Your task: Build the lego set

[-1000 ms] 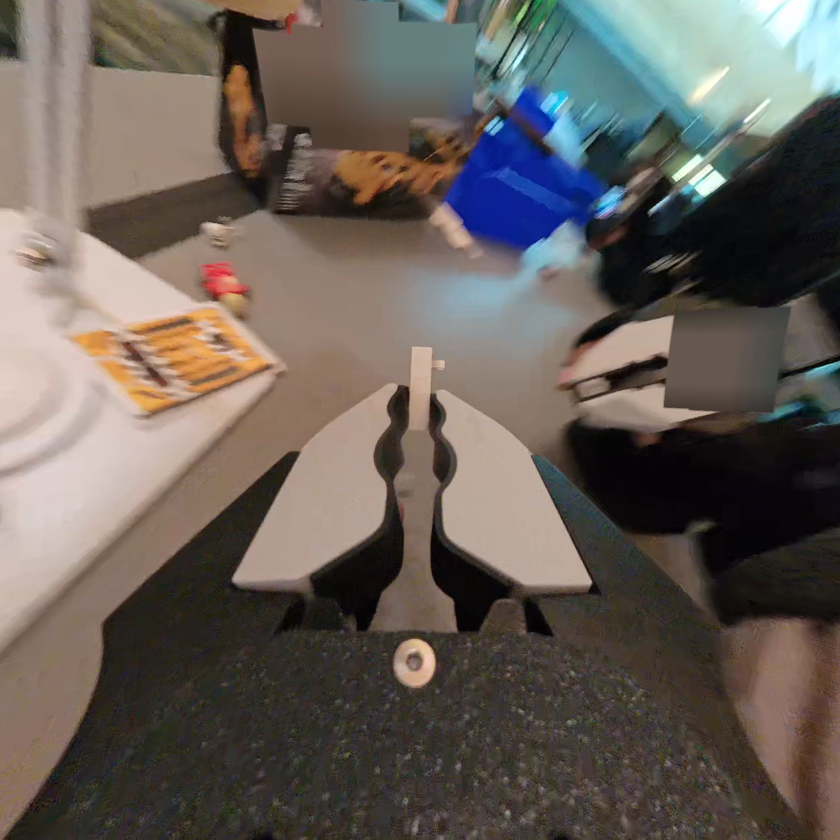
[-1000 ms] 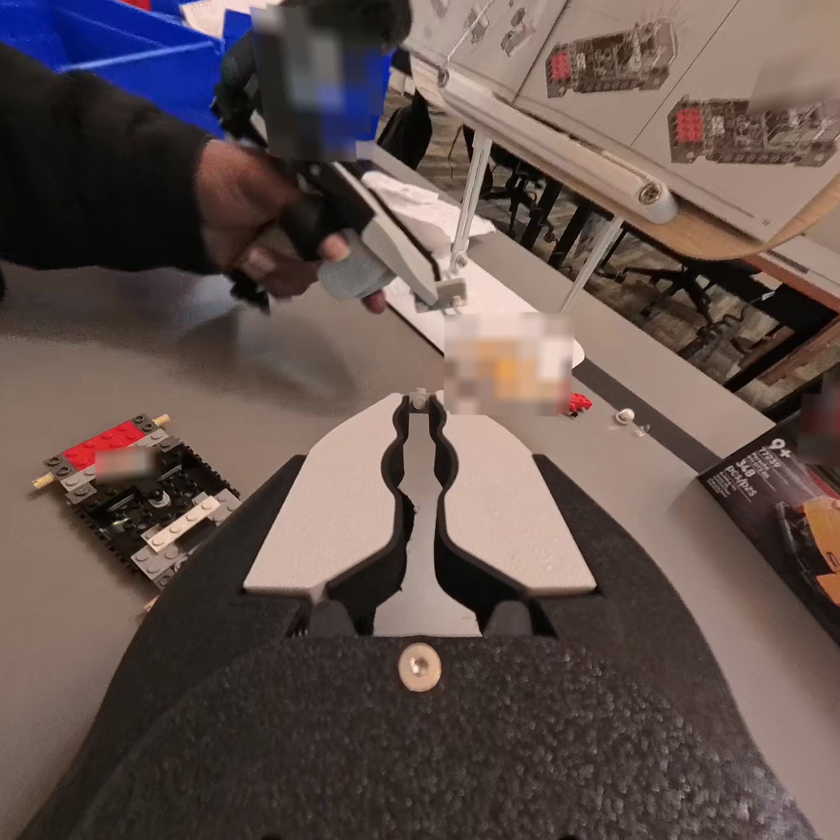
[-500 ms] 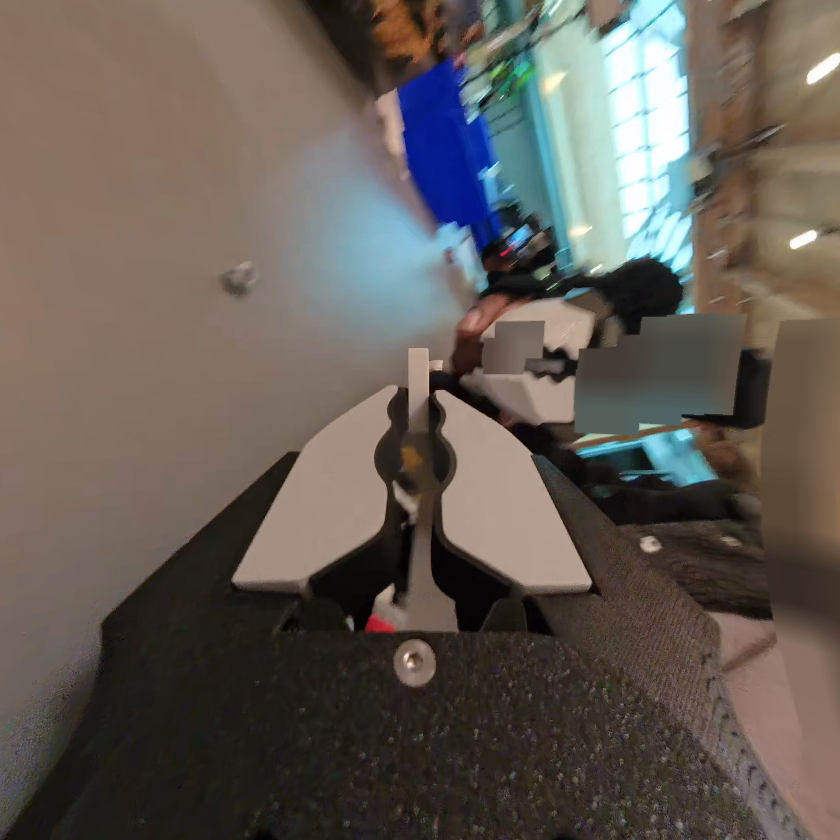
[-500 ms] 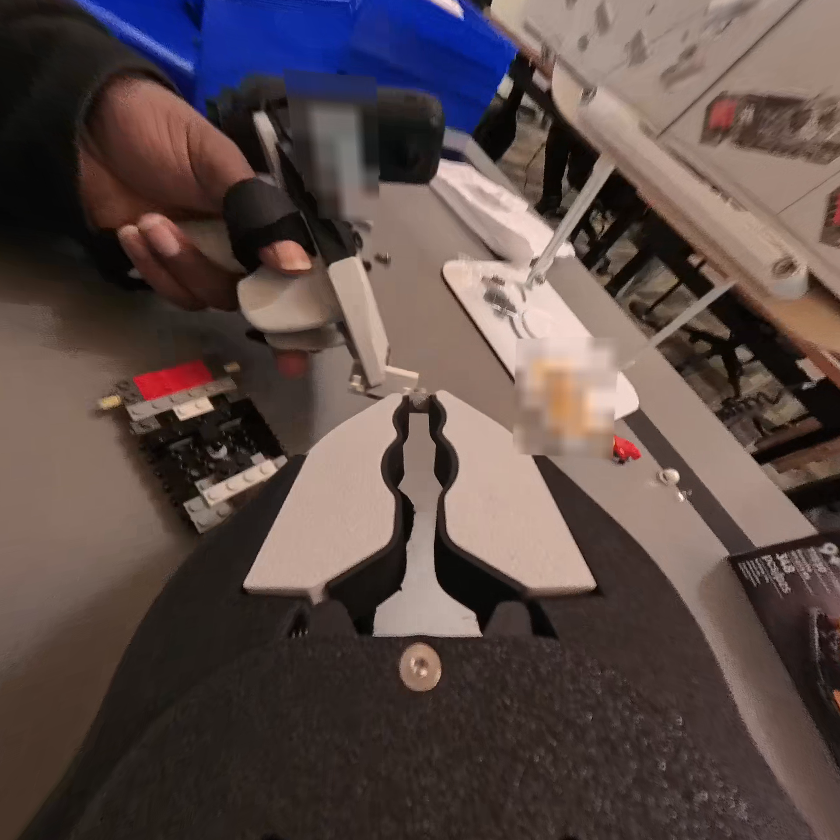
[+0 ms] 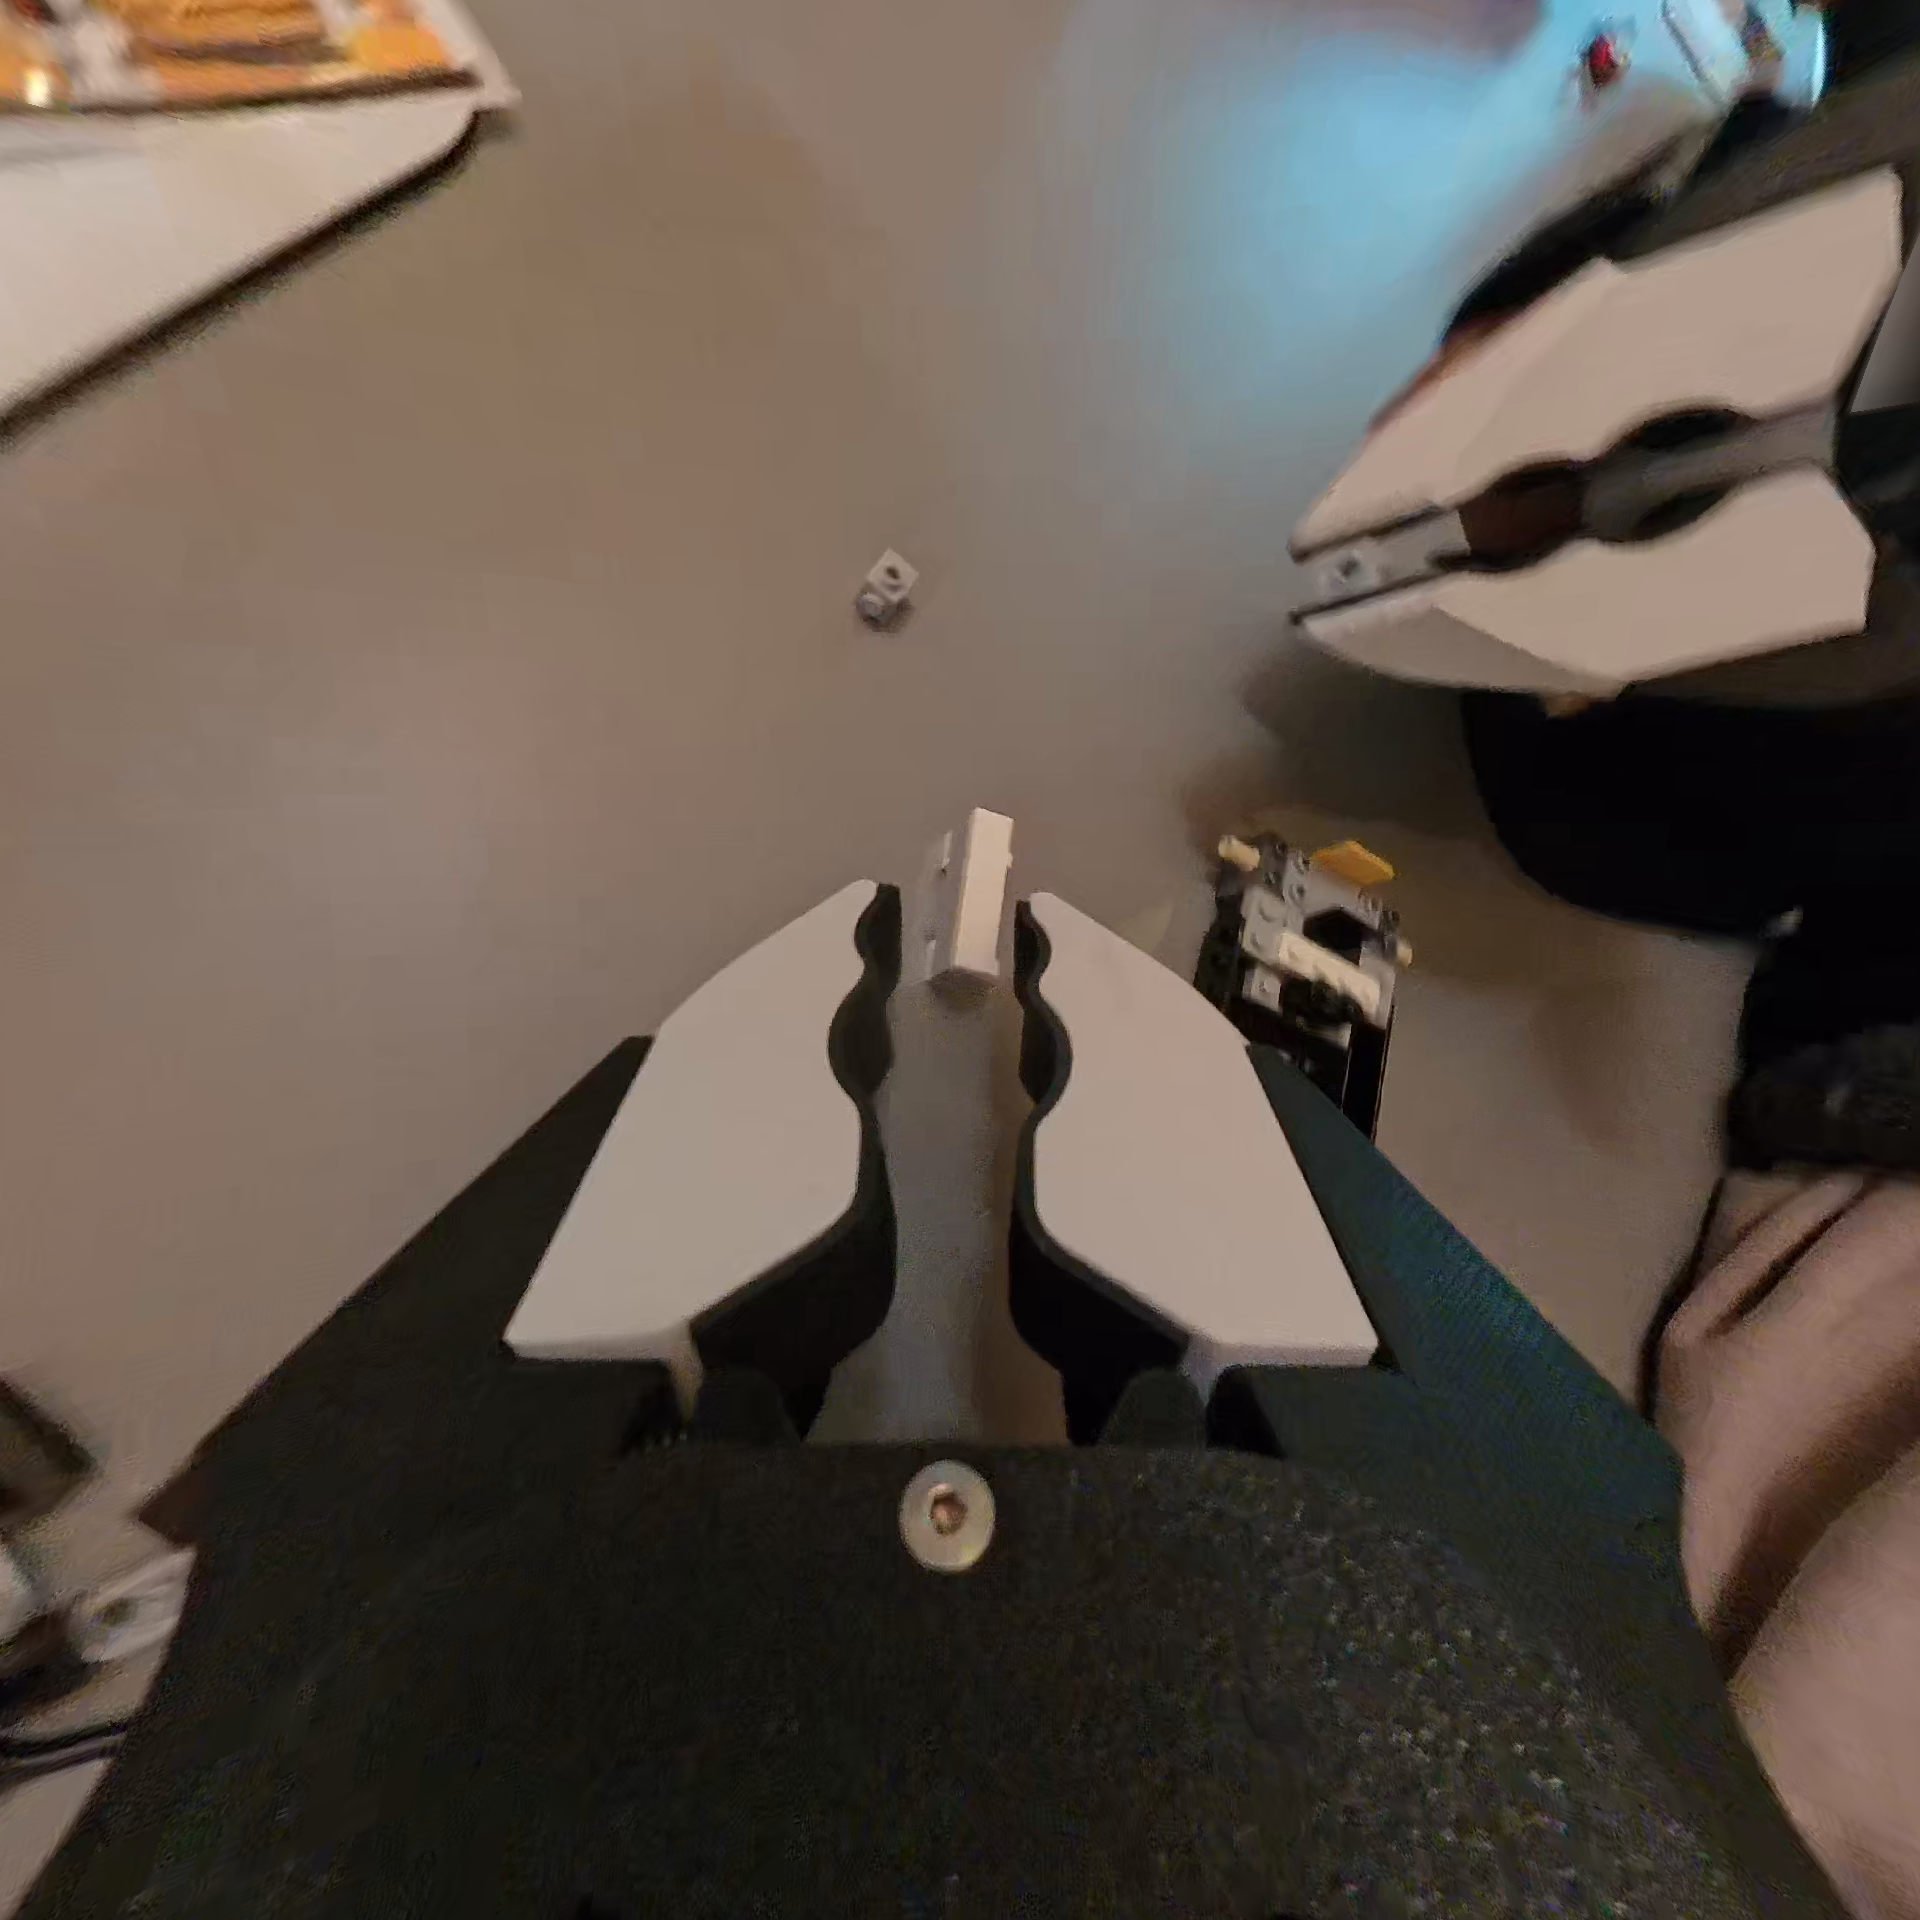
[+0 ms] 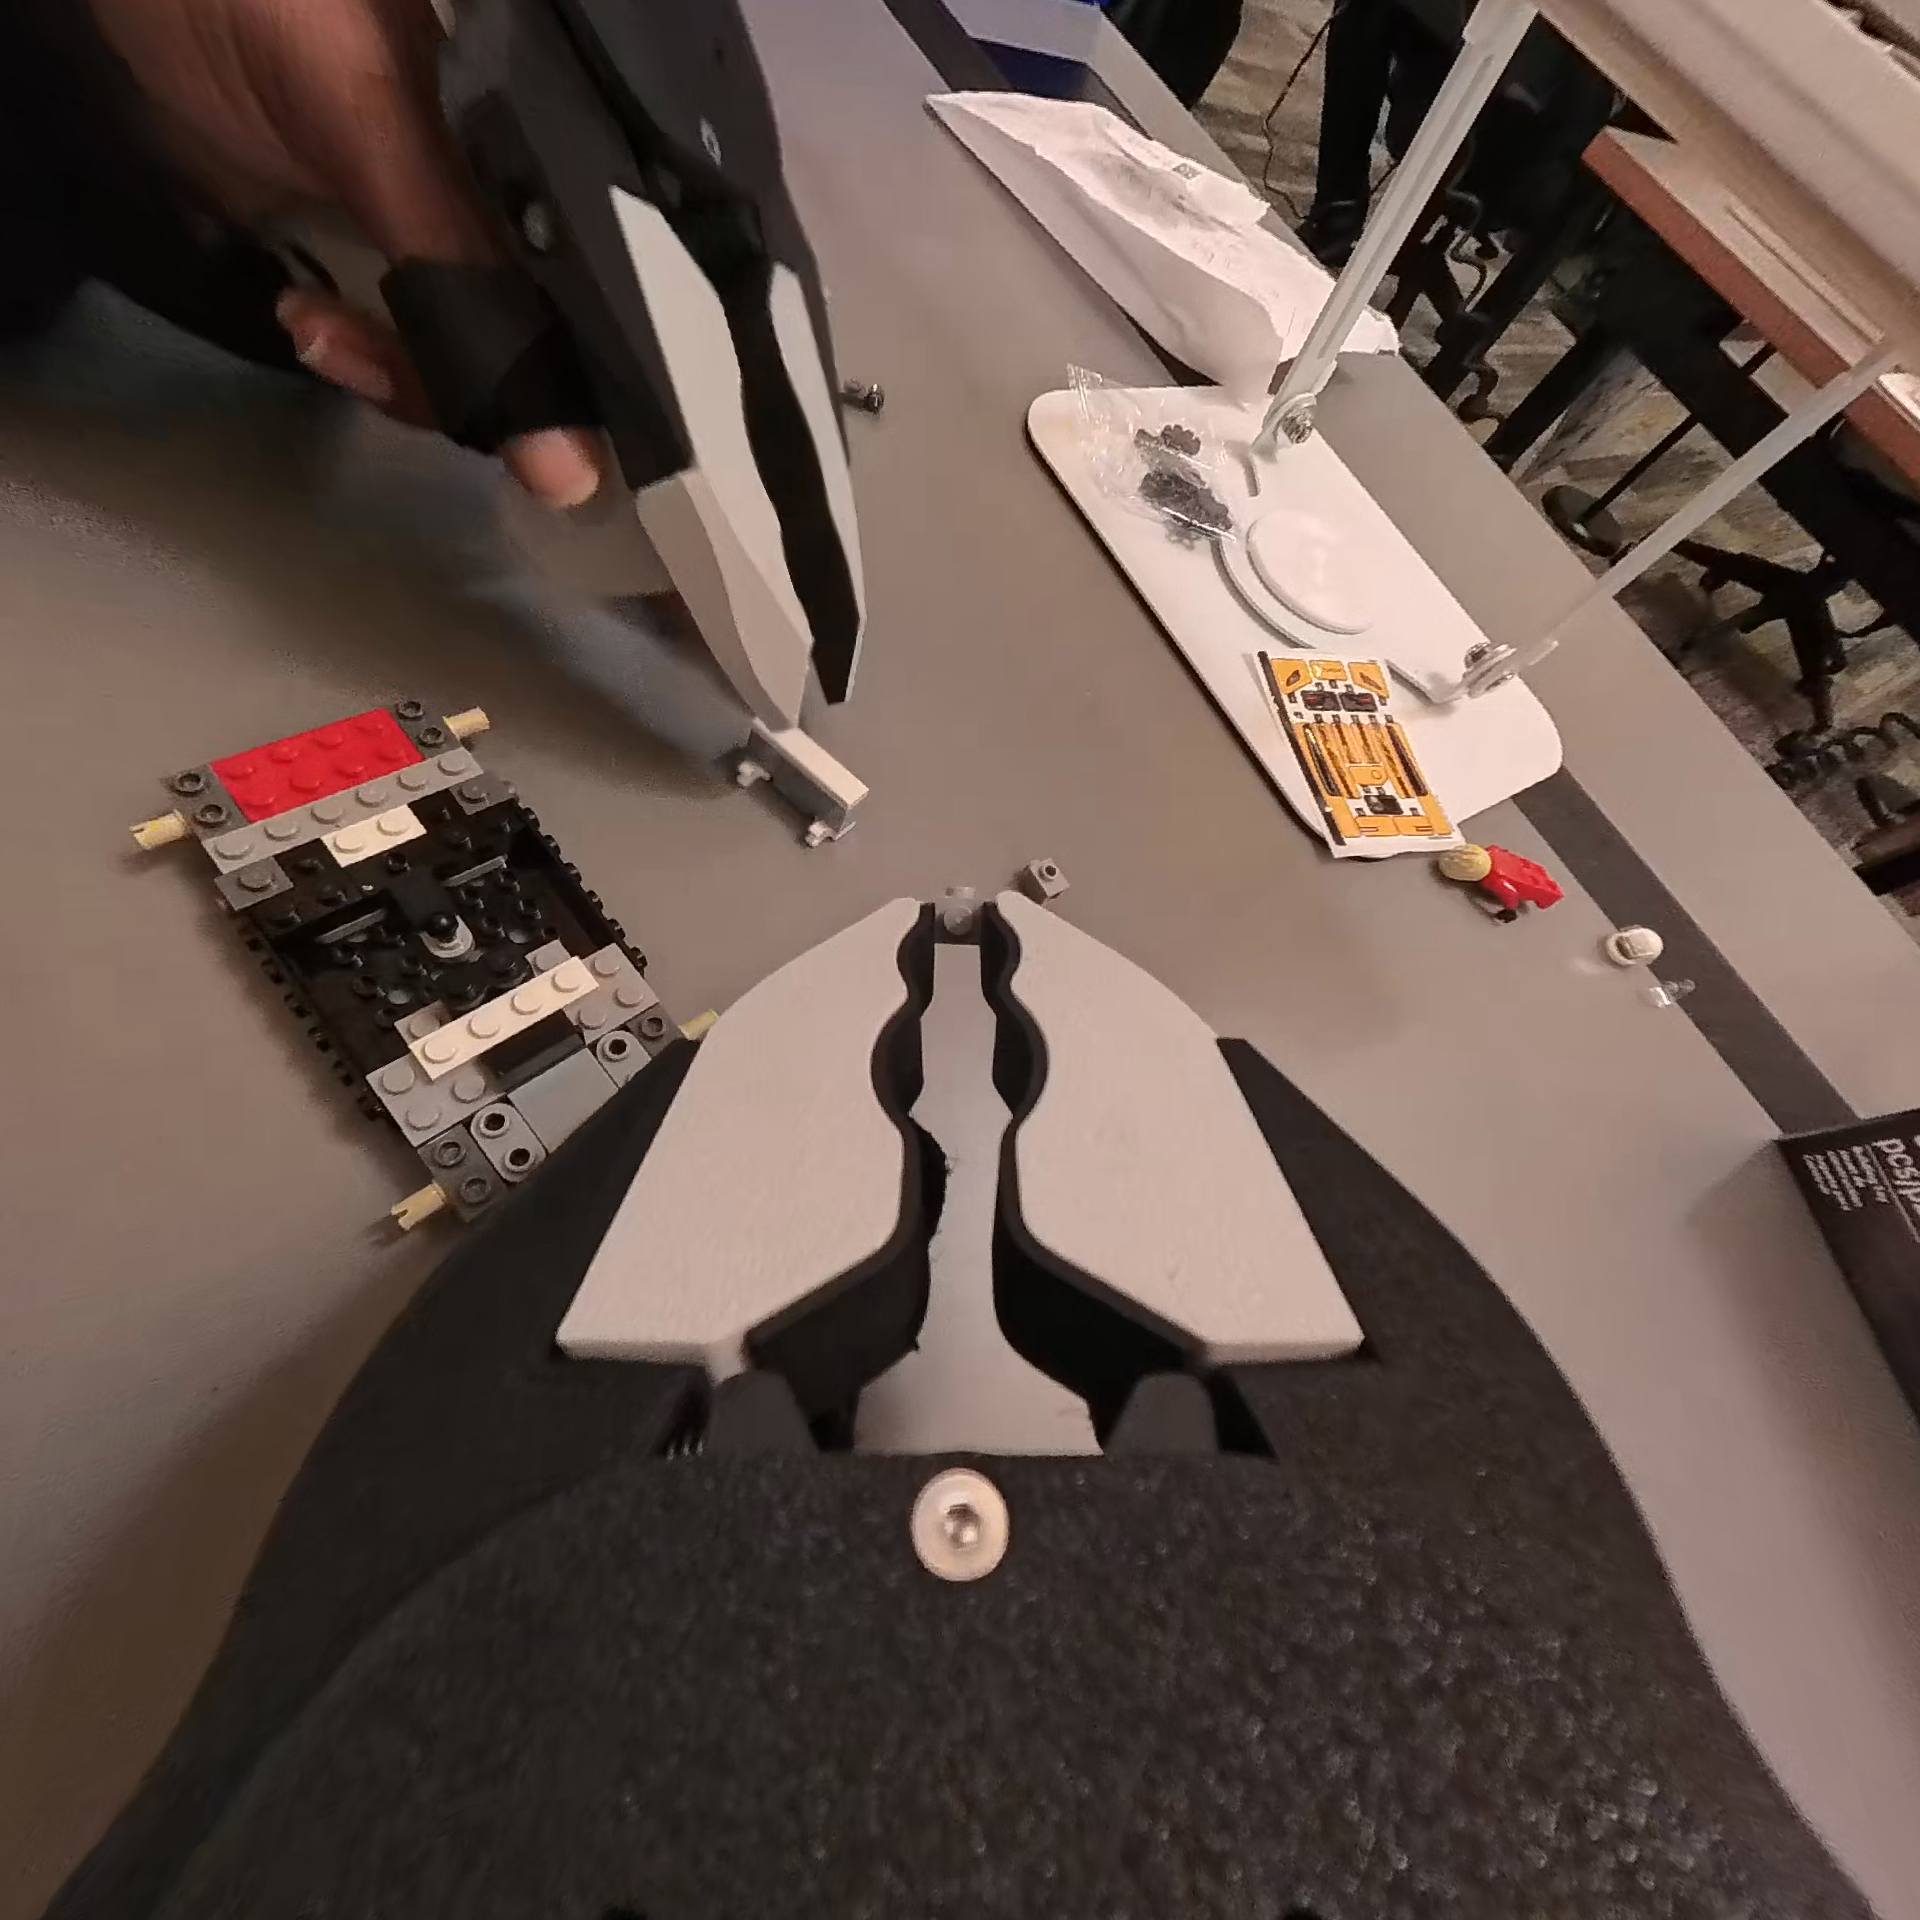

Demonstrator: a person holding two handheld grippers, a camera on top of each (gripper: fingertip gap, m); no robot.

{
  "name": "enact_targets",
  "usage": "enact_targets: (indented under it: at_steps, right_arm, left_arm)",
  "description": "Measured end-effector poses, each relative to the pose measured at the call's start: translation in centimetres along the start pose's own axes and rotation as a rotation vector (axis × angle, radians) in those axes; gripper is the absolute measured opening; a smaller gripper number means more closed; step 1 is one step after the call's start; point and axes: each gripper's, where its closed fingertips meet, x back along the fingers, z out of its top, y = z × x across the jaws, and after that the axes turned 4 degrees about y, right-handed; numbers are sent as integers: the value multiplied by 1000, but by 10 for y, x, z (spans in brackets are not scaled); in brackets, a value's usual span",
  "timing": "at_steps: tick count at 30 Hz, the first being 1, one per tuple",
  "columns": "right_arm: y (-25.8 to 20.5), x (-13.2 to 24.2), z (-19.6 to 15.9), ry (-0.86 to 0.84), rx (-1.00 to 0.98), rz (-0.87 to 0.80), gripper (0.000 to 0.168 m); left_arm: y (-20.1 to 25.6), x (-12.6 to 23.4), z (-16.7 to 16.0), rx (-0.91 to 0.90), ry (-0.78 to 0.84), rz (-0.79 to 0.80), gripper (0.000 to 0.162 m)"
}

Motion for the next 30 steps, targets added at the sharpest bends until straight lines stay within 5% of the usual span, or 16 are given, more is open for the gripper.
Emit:
enact_targets:
  at_steps: [1,6,9,15,30]
  right_arm:
    - [0,0,0,-2,-2,1,7]
    - [0,0,-1,-3,-13,8,7]
    - [3,1,-2,-7,-15,2,7]
    - [9,4,-5,-6,-42,11,7]
    - [9,5,-8,-10,-69,41,7]
  left_arm:
    - [1,4,1,-80,-20,-11,21]
    - [-9,13,3,-579,-257,10,25]
    - [-3,10,-1,-956,-405,-89,45]
    - [2,-2,-3,-1326,-619,-225,57]
    - [-5,-6,-20,-1719,-905,-346,36]
